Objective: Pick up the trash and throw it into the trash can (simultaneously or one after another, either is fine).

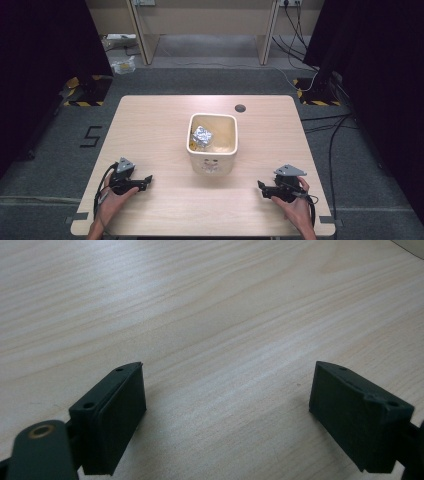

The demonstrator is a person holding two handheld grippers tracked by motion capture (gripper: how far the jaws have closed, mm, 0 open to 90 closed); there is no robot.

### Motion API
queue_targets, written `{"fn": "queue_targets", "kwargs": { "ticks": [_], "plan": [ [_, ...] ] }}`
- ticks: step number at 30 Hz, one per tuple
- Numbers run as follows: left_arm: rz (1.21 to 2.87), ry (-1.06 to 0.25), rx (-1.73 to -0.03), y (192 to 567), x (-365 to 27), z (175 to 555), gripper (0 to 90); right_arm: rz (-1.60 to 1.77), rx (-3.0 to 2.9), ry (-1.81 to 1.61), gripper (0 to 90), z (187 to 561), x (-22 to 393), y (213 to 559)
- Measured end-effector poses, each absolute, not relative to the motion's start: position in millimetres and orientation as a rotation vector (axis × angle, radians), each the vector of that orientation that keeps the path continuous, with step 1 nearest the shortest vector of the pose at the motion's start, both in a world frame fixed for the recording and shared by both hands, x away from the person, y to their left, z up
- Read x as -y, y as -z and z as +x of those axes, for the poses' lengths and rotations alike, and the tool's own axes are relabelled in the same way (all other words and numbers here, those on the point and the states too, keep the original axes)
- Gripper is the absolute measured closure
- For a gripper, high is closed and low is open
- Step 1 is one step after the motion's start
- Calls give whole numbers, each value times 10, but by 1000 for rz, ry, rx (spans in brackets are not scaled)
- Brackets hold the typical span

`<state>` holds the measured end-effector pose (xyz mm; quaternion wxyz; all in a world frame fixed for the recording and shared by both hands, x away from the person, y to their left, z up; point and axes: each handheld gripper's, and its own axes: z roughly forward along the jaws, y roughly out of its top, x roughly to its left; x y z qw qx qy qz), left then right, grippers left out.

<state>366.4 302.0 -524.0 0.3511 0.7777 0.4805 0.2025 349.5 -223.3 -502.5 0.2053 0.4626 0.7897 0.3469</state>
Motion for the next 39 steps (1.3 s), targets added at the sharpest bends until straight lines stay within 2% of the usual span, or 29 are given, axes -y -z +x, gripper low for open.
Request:
{"fn": "queue_targets", "kwargs": {
  "ticks": [8,12,39],
  "plan": [
    [2013,-524,-1244,5240,-3020,3664,140,1275,-2221,-871,166,3499,2188,5103],
    [2014,-524,-1243,5240,-3020,3664,139,1307,-2210,-936,144,3488,2197,5165],
    [2012,-524,-1243,5241,-3020,3664,139,1316,-2197,-929,144,3471,2193,5166]
  ]
}}
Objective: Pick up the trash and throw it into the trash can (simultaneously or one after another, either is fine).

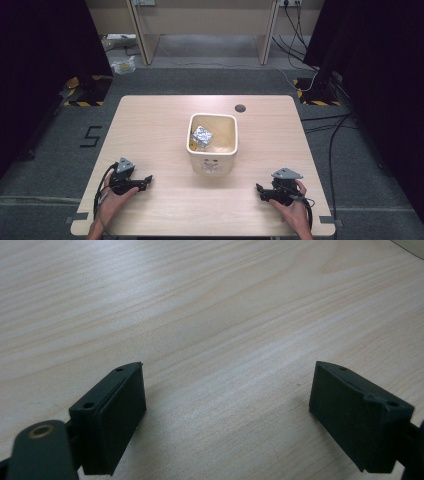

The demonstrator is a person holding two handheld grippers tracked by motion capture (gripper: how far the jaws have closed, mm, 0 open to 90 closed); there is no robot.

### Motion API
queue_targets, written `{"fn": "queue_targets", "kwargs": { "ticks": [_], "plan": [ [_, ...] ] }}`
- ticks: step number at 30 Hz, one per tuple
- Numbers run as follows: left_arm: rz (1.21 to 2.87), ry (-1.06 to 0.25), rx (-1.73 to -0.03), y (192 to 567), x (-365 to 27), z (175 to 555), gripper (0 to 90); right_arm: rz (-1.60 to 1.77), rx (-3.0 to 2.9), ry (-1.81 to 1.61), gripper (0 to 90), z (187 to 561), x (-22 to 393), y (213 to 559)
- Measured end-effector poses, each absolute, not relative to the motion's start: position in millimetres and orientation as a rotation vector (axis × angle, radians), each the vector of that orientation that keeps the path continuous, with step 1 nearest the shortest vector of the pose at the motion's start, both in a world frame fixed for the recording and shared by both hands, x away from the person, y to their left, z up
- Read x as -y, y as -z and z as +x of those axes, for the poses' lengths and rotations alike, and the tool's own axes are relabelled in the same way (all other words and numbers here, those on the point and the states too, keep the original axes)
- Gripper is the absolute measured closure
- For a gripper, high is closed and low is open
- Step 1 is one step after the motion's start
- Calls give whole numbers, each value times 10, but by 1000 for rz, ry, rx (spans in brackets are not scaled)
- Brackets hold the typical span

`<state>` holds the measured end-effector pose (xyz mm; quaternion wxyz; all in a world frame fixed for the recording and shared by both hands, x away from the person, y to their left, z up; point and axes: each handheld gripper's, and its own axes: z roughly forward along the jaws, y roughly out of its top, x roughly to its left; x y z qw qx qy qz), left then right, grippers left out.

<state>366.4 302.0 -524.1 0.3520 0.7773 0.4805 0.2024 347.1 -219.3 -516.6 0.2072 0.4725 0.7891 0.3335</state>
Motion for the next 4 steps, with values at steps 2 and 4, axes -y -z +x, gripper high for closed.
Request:
{"fn": "queue_targets", "kwargs": {
  "ticks": [2,4],
  "plan": [
    [2012,-524,-1244,5241,-3020,3664,139,1316,-2197,-929,144,3471,2193,5166],
    [2012,-524,-1243,5241,-3020,3664,139,1316,-2197,-929,144,3471,2193,5166]
  ]
}}
